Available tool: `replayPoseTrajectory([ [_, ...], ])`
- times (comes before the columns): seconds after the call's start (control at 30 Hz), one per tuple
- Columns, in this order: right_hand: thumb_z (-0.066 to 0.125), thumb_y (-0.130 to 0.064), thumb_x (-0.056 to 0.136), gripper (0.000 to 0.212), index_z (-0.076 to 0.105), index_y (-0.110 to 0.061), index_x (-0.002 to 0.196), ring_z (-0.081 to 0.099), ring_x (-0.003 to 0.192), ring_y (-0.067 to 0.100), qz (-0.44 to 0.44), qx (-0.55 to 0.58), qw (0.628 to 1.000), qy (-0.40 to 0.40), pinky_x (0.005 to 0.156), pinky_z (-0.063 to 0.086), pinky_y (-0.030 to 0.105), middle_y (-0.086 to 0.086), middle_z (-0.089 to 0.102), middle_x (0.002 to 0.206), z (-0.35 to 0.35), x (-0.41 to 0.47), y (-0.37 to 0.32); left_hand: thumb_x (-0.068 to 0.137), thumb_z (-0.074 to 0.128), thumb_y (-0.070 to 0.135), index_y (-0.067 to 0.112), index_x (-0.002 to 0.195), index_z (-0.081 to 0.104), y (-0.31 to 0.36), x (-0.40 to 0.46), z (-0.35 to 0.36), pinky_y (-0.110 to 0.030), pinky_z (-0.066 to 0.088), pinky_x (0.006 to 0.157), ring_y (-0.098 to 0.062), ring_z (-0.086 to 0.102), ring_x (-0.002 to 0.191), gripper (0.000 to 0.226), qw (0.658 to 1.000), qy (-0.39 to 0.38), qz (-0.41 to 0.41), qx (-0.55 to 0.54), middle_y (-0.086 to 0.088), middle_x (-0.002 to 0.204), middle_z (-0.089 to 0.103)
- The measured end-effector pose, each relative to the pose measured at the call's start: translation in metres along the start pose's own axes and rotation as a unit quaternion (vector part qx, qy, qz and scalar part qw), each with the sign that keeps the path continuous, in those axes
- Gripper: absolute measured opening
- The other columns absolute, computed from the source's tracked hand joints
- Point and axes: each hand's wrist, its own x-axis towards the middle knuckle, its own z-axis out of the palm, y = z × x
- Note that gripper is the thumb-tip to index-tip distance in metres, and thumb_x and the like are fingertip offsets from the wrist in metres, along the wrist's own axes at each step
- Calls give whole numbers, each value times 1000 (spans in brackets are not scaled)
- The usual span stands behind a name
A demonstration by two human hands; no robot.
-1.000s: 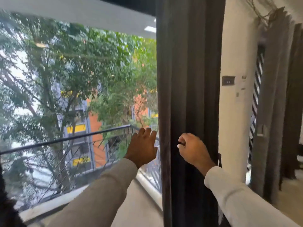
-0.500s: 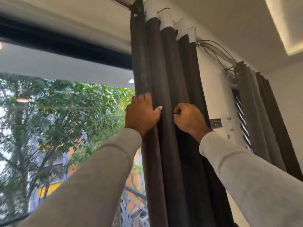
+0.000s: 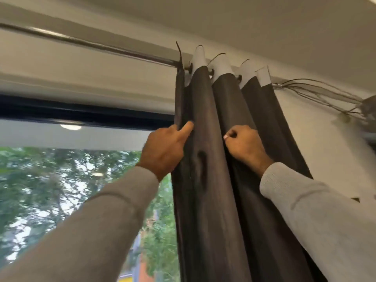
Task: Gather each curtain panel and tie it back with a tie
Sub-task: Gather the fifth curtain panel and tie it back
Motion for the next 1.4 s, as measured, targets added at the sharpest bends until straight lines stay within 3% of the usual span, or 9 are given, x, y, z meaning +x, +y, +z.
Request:
replayPoseTrajectory([
  [0.1, 65, -33, 95, 16, 74, -20, 92, 68, 91, 26, -10, 50, 999, -3, 79, 50, 32, 2, 74, 95, 7, 17, -9, 90, 51, 32, 13, 95, 68, -53, -20, -26, -45, 48, 54, -48, 66, 66, 26, 996, -52, 18, 63, -20, 83, 65],
  [0.23, 66, -39, 96, 23, 69, -19, 84, 69, 94, 30, -10, 100, 995, 6, 82, 50, 30, 6, 75, 97, 21, 32, -30, 77, 62, 31, 6, 89, 76, -137, -51, -102, -52, 58, 73, -54, 71, 86, 31, 930, -38, -343, 128, -30, 89, 73],
  [0.3, 64, -46, 97, 33, 64, -19, 78, 69, 93, 33, -15, 125, 992, -2, 83, 54, 36, 8, 74, 94, 31, 32, -45, 76, 72, 32, 11, 91, 82, -152, -56, -132, -53, 61, 86, -50, 73, 93, 28, 908, -24, -404, 106, -26, 94, 77],
  [0.5, 57, -68, 97, 57, 67, -14, 84, 61, 71, 22, -18, 166, 986, -29, 71, 43, 32, 2, 67, 76, 49, 11, -98, 82, 89, 12, 28, 82, 75, -148, -41, -140, -11, 49, 65, -20, 68, 70, 21, 957, 9, -286, -53, -3, 75, 74],
  [0.7, 49, -95, 78, 83, 69, -15, 89, 61, 81, 30, 17, 83, 995, -44, 71, 45, 36, 7, 68, 90, 59, -2, -135, 85, 90, 9, 17, 118, 53, -150, -40, -141, -36, 60, 55, -28, 72, 63, 49, 929, 43, -317, -187, -17, 77, 74],
  [0.93, 71, -27, 89, 31, 70, -7, 114, 68, 110, 44, -10, -5, 1000, -16, 86, 56, 43, 22, 71, 119, 65, -15, -186, 78, 92, 6, 22, 102, 57, -158, -74, -120, -49, 65, 65, -22, 73, 61, 46, 931, -7, -283, -231, -2, 66, 75],
  [1.13, 72, -27, 94, 14, 79, -16, 99, 63, 81, 17, -241, 43, 961, -126, 79, 53, 29, -2, 66, 88, 80, -17, -280, 76, 86, 24, 25, 94, 58, -150, -93, -116, -45, 64, 60, -20, 69, 62, 33, 942, 59, -217, -248, 1, 77, 72],
  [1.27, 76, -22, 93, 10, 82, -17, 87, 59, 67, 3, -252, 63, 949, -176, 58, 40, 13, -10, 63, 72, 61, -4, -284, 81, 82, 13, 26, 96, 71, -144, -99, -113, -48, 62, 63, -18, 66, 61, 22, 943, 55, -167, -282, 1, 72, 70],
  [1.4, 78, -25, 95, 13, 80, -19, 83, 71, 74, 16, -220, 99, 938, -250, 60, 56, 22, 2, 75, 81, 43, 2, -272, 86, 78, 14, 24, 116, 84, -132, -89, -114, -40, 61, 71, -13, 63, 71, 31, 961, 11, -104, -256, 9, 81, 66],
])
